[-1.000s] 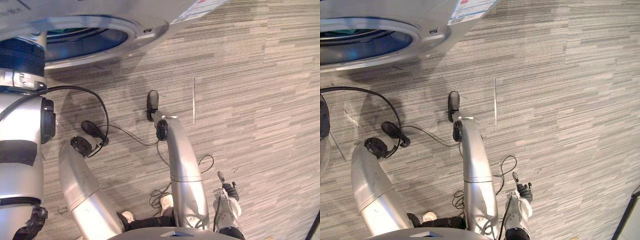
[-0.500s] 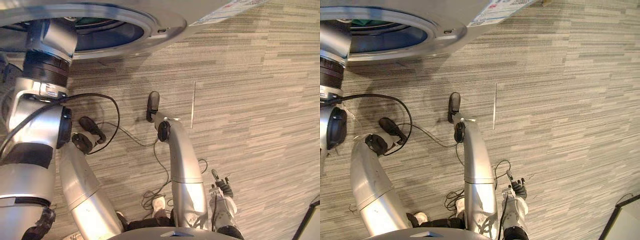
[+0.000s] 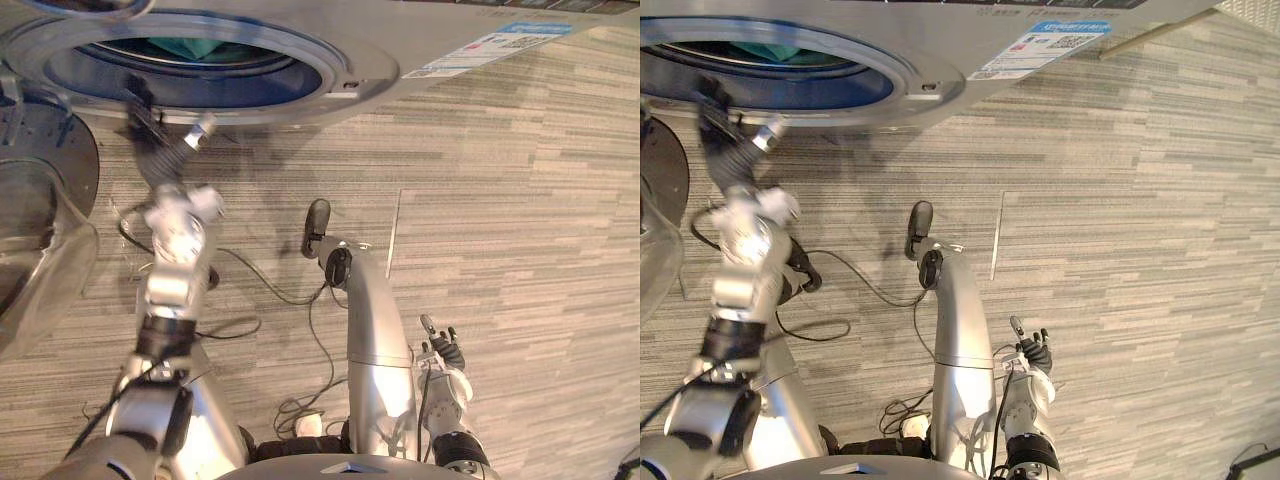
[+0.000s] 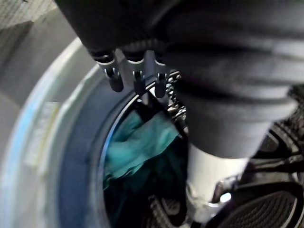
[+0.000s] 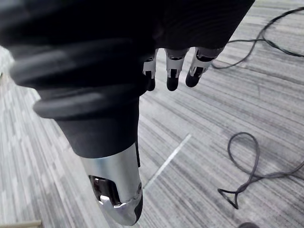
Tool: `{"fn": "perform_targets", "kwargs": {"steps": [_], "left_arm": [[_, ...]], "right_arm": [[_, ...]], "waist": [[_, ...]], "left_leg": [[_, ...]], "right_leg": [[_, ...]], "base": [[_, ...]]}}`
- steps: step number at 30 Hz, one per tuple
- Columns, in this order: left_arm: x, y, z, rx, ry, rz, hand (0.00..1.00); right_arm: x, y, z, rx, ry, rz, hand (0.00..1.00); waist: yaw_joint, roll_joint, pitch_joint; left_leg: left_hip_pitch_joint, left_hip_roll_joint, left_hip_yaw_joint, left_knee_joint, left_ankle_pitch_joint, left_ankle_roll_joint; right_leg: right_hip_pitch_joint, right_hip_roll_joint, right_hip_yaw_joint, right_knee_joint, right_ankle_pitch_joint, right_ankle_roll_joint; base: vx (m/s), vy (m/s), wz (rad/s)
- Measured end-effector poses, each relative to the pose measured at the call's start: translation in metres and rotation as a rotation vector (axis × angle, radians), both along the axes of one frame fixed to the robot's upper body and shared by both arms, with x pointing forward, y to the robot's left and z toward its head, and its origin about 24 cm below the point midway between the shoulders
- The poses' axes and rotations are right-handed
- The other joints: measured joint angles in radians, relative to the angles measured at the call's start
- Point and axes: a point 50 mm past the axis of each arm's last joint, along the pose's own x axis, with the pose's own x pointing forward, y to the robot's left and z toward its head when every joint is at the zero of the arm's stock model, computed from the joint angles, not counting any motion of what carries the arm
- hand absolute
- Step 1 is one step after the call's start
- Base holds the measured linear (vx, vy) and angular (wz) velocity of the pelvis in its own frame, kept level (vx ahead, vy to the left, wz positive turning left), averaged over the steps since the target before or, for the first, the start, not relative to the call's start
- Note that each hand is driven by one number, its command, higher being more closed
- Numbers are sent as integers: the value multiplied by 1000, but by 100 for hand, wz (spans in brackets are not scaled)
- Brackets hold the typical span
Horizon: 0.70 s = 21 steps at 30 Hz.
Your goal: Pick up the laundry basket with both hands and put the clothes into the washing machine.
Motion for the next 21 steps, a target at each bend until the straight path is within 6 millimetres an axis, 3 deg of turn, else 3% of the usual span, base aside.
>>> {"fn": "perform_targets", "kwargs": {"steps": [1,3,6,11,13,14,16,17,19,21], "left_arm": [[-8,-11,-18,5,53,-51,0],[-15,-18,-37,0,113,-86,0],[-23,-21,-72,69,237,-102,0],[-30,-2,-152,177,591,-61,0],[-45,15,-193,190,795,-17,0],[-51,20,-203,184,845,-4,0],[-82,35,-239,149,1032,48,0],[-91,38,-248,126,1078,59,0],[-130,51,-279,54,1252,108,0],[-161,58,-296,-4,1364,150,0]], "right_arm": [[0,0,0,0,3,-1,0],[-1,0,-1,-1,13,-5,0],[-2,0,-3,-25,40,-1,0],[-7,-4,-8,-32,82,6,0],[-12,-4,-15,-25,127,17,0],[-13,-4,-17,-20,142,20,0],[-24,-4,-27,-5,200,23,0],[-29,-4,-30,-1,219,25,0],[-50,-3,-41,0,294,36,0],[-64,0,-49,5,356,37,0]], "waist": [[5,0,0],[15,0,0],[28,3,-1],[49,22,-9],[55,33,-16],[55,38,-21],[54,64,-67],[55,71,-86],[55,97,-163],[57,109,-220]], "left_leg": [[18,-12,3,-18,7,-2],[43,-15,4,-28,9,-5],[120,-41,9,-77,27,-17],[318,-84,24,-208,75,-23],[470,-118,49,-322,109,-26],[513,-126,56,-355,119,-27],[663,-157,80,-481,156,-30],[698,-166,84,-513,166,-30],[841,-198,101,-653,207,-41],[938,-216,109,-751,236,-48]], "right_leg": [[11,-6,1,-3,-2,0],[30,-7,0,-3,-8,-2],[93,-24,-3,-7,-25,-5],[283,-44,-28,-81,-35,-5],[419,-55,-34,-159,-24,4],[460,-56,-36,-183,-20,6],[597,-61,-48,-279,-1,18],[630,-63,-53,-301,3,20],[757,-74,-79,-379,8,30],[839,-75,-92,-430,8,34]], "base": [[-67,-71,19],[-55,-82,13],[-26,-96,24],[-2,-99,29],[67,-46,28],[108,-39,24],[127,-24,17],[153,-26,19],[177,-40,24],[163,-42,20]]}}
